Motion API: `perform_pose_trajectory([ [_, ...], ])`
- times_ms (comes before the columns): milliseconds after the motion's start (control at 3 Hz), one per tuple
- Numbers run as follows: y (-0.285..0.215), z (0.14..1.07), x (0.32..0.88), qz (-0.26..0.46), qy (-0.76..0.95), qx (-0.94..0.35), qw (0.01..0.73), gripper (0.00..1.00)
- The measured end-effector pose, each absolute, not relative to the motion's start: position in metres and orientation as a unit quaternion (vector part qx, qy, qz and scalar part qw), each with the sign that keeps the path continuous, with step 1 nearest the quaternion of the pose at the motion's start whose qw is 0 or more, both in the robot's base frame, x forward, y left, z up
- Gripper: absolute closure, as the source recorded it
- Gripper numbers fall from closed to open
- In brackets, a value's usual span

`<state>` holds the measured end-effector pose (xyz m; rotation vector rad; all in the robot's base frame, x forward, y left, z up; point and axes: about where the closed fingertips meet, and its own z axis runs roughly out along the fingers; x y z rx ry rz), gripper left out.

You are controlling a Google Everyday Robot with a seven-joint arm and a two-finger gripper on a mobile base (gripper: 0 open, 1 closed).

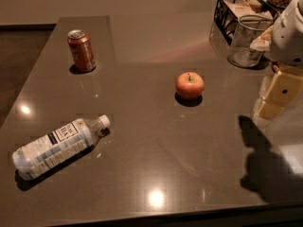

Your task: Move apple near blue plastic bottle

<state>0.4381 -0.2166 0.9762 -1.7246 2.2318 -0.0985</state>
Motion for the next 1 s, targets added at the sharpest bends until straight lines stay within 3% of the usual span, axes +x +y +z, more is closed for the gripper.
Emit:
perform_pose_trajectory([
  [333,-0.217,0.976,0.438,-0.034,0.781,-0.603,0.159,0.00],
  [1000,-0.186,0.966,0.480,0.043,0.785,-0.585,0.200,0.00],
])
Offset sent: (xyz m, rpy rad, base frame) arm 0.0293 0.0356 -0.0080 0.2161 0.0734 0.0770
